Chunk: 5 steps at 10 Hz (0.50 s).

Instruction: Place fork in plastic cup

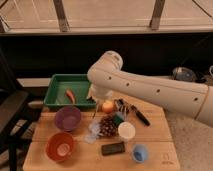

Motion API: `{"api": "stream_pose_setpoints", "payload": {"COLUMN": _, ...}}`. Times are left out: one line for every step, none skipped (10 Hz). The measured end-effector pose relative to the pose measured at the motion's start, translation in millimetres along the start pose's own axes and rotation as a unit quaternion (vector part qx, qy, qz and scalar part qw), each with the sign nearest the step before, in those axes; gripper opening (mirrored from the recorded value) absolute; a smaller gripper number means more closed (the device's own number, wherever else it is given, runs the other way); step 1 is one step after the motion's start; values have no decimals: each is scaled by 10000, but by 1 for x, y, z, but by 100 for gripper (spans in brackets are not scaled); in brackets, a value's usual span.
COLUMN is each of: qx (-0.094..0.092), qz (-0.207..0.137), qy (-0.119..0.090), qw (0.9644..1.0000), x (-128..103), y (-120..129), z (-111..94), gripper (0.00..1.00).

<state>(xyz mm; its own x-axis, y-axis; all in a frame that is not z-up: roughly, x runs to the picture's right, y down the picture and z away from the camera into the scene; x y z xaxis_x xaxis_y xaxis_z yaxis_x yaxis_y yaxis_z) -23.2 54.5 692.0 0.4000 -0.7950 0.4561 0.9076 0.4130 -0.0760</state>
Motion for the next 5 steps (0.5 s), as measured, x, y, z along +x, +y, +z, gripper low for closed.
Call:
{"api": "stream_pose_setpoints", "payload": {"qx": 2, "qz": -11, "qy": -2, "qw": 10000, "x": 0, "y": -1, "z": 0, "gripper": 0}}
{"api": "stream_pose_setpoints", "payload": {"qx": 3, "qz": -9, "qy": -1, "qw": 10000, "x": 0, "y": -1, "z": 0, "gripper": 0}}
{"api": "stream_pose_setpoints", "payload": {"qx": -2, "qz": -6, "qy": 1, "qw": 10000, "x": 0, "y": 0, "z": 0, "gripper": 0}}
{"api": "stream_pose_setpoints", "payload": {"qx": -4, "qz": -22, "qy": -1, "qw": 10000, "x": 0, "y": 0, "z": 0, "gripper": 0}}
{"api": "stream_pose_setpoints", "payload": {"qx": -28, "qz": -60, "qy": -42, "qw": 10000, "x": -4, "y": 3, "z": 2, "gripper": 0}}
